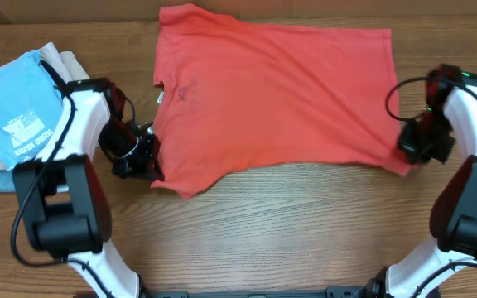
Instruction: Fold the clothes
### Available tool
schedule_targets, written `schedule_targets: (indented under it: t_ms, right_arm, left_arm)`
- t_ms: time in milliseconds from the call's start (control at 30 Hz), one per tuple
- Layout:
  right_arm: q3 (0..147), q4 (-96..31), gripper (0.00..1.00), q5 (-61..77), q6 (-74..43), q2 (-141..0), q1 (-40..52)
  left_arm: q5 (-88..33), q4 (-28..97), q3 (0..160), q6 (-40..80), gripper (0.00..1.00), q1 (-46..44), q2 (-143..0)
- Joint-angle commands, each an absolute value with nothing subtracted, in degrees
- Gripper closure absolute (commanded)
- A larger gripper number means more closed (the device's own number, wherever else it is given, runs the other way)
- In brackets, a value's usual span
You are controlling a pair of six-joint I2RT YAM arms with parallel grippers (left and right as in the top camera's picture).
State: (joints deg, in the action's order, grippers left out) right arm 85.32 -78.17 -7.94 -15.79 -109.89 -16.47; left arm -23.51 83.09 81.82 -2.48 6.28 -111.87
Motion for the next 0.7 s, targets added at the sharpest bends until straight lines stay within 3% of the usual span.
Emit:
schedule_targets:
  t_ms: [0,333,667]
  right_arm:
    - [84.01,-79.24,0.96,-9.32,-19.79,-109.08,-20.29]
    - [80.51,-79.35,0.96,-8.69,-20.03,-107.07,-21.06]
    - [78.02,-79.94,0.96,-8.45,-20.01,-96.68,-21.15]
  left_arm:
    - [-14.98,81.28,78.35,3.16,0.96,8.36,-101.97]
    - [-13.45,76.40,70.46,6.50,0.96,14.76,-84.20]
    - [-14.22,78.19,65.41,6.98,0.96,14.61,-81.71]
